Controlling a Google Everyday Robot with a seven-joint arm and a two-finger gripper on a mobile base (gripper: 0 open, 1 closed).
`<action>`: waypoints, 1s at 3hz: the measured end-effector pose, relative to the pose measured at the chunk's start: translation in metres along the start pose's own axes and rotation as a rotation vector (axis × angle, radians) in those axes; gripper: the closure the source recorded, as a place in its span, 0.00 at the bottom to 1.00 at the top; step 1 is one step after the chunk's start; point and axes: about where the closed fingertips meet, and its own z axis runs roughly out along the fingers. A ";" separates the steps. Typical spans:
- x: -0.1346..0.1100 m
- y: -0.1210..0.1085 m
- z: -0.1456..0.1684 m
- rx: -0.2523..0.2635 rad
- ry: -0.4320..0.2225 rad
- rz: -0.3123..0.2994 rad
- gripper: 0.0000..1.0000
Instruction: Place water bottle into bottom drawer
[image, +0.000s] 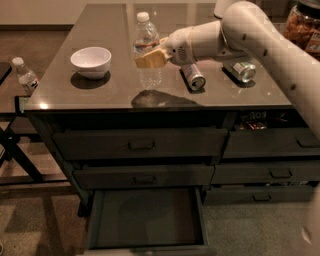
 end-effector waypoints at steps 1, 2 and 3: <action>-0.016 0.040 -0.038 0.077 -0.040 0.023 1.00; 0.019 0.054 -0.043 0.080 0.006 0.062 1.00; 0.019 0.055 -0.040 0.075 0.008 0.061 1.00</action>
Offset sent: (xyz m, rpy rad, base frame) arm -0.0385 -0.0124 0.0257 0.0326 -0.0193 -0.0668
